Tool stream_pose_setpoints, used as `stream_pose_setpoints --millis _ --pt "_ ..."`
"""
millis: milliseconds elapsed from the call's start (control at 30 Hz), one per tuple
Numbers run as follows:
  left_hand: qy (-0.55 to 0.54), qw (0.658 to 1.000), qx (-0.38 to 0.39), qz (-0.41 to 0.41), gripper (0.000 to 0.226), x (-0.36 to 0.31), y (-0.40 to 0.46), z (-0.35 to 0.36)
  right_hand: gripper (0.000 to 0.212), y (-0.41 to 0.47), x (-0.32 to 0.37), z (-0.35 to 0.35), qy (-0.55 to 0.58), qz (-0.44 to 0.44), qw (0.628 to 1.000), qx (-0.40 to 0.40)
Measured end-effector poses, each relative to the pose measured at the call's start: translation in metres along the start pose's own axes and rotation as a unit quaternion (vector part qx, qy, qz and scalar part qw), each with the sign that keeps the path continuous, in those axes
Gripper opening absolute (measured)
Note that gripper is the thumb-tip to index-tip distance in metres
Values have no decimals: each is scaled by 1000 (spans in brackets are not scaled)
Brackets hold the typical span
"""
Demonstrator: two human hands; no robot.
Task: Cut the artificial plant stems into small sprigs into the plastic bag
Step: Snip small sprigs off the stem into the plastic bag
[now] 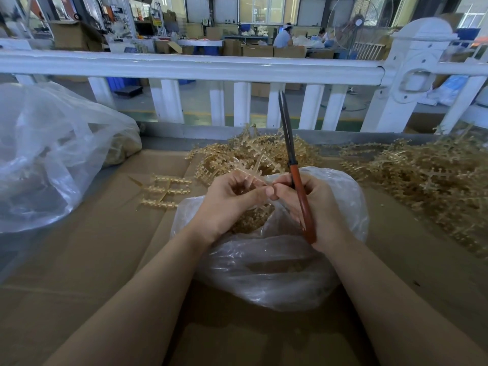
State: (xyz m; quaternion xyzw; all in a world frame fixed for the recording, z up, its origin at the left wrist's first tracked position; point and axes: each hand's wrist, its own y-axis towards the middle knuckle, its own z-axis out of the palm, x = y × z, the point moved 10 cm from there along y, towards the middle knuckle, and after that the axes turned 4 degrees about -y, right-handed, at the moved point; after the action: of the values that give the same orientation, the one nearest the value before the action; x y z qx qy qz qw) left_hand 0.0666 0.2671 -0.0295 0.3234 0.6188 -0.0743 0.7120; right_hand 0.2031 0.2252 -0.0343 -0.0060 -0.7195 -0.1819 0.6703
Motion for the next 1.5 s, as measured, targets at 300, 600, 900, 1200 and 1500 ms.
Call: stream_pose_setpoints --millis 300,600,900,1200,1500 --pt "-45 994 -100 -5 7 5 2 -21 9 1 1 -5 -47 -33 998 -3" --pt "8 988 -151 25 20 -2 2 -34 41 2 12 -10 -339 -127 932 -5" --pt "77 983 -163 40 40 -6 1 -36 58 3 7 -10 -445 -161 881 -19" --pt "124 982 -138 33 42 -7 2 -33 58 1 8 -11 -453 -171 875 -28" --pt "129 982 -134 25 41 -7 0 -30 60 1 9 -14 -468 -168 866 -46"
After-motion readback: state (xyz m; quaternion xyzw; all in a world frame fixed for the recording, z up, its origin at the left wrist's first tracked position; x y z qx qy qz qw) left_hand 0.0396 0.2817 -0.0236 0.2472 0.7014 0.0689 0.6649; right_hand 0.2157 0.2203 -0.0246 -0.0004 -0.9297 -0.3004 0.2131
